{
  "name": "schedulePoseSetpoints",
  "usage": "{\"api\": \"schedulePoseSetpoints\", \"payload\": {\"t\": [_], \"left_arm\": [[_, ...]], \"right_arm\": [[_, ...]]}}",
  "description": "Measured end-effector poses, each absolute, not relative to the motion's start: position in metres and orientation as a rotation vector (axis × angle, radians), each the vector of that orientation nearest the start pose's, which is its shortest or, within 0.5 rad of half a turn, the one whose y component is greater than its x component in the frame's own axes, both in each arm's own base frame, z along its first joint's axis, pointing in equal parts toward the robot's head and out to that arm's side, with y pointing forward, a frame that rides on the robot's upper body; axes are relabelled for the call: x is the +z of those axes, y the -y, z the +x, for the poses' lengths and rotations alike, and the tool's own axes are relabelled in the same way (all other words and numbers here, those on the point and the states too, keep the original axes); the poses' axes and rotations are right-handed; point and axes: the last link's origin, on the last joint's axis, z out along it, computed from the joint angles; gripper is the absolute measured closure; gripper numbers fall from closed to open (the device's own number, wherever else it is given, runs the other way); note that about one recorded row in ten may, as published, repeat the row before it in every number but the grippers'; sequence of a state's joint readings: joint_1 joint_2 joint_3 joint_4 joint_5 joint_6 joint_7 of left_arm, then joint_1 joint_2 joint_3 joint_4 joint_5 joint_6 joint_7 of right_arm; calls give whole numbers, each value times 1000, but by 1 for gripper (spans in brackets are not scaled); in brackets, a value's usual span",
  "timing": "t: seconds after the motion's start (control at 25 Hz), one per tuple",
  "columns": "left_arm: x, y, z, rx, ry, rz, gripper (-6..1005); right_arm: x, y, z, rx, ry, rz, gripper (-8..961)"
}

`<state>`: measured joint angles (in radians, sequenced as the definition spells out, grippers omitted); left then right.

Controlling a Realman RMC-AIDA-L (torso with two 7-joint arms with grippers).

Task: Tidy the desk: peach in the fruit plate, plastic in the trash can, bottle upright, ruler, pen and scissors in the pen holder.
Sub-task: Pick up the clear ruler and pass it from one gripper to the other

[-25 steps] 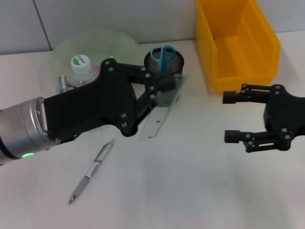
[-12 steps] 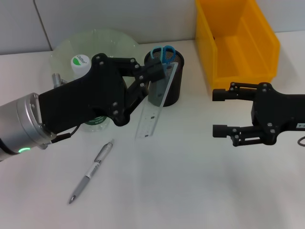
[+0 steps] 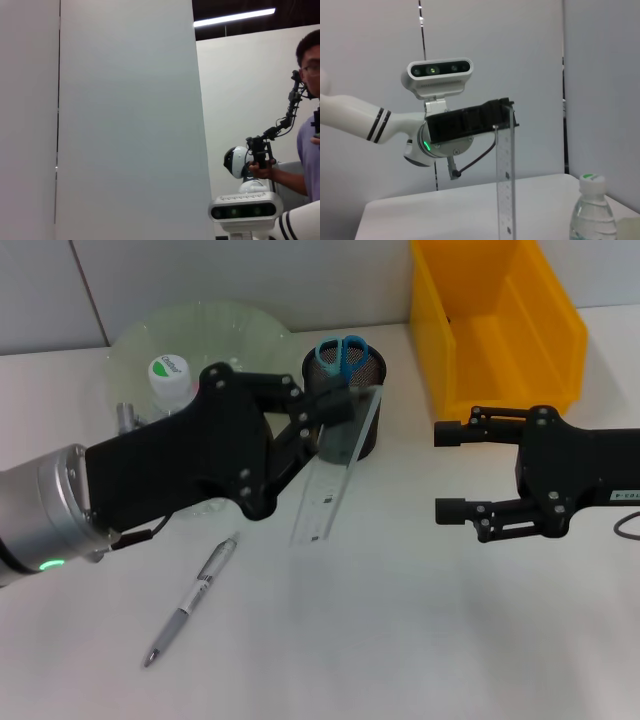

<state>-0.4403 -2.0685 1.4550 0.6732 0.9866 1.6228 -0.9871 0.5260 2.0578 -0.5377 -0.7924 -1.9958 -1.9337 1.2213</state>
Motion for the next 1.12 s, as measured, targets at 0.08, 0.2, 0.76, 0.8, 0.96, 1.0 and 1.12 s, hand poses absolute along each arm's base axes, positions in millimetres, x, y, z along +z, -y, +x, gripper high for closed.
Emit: {"api": "schedulePoseSetpoints", "payload": {"t": [0.08,0.2,0.76,0.8,0.96,1.0,1.12], "left_arm": [[-19,-298,-164,-1467,-16,-2584,989],[-19,-297,-165,-1472,-13,-2585,989],[-19,-292,-169,-1501,12,-2583,989],[-19,-292,-169,-1504,9,-2583,989],[-20,-292,-168,-1505,4,-2588,988],[-21,-292,-168,-1503,4,-2591,988],[-21,-292,-168,-1503,2,-2591,988]], "right_arm": [[50,-305,239,914,-158,-2819,205],[44,-305,231,906,-116,-2879,207],[33,-302,217,999,32,-2905,217],[29,-304,215,1014,32,-2905,217],[25,-305,213,1031,35,-2907,220],[24,-308,211,1031,37,-2907,221],[21,-309,209,1031,36,-2912,223]]}}
